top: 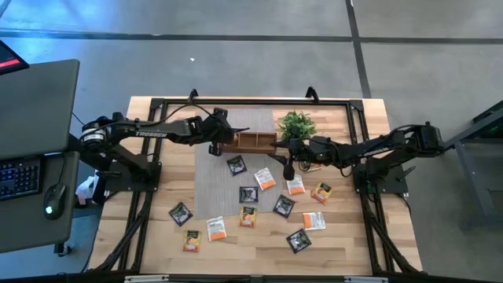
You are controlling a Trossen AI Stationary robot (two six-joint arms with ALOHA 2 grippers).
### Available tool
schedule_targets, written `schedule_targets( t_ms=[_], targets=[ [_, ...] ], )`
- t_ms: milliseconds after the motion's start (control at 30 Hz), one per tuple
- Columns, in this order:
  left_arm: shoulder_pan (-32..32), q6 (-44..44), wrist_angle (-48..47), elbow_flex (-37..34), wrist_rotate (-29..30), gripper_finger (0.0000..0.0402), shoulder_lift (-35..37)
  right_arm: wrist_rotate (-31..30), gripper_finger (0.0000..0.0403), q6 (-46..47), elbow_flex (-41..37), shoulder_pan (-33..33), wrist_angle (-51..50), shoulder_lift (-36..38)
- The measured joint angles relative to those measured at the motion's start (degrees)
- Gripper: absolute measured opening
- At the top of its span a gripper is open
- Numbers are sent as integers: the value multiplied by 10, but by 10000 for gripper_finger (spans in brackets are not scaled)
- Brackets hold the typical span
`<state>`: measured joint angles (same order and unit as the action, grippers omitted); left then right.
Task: Pick & Place Tea
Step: Put the white tea bag in the left section of the brown wooden organizer
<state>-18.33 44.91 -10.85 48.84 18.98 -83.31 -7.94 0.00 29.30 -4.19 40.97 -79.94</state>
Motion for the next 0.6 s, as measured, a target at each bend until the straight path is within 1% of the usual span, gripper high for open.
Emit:
schedule_targets(
  t_ms=[167, 300, 467, 600],
  targets=[
    [0, -7, 1, 0, 0, 62, 0, 0, 181, 0, 0, 0, 0, 0],
    [0, -46, 10, 0, 0, 107, 0, 7, 181, 0, 0, 0, 0, 0],
    [0, -162, 6, 0, 1, 147, 15, 55, 181, 13, 0, 0, 0, 0],
    [0, -255, -22, 0, -9, 154, 41, 72, 181, 25, 0, 1, -17, 0]
  ],
)
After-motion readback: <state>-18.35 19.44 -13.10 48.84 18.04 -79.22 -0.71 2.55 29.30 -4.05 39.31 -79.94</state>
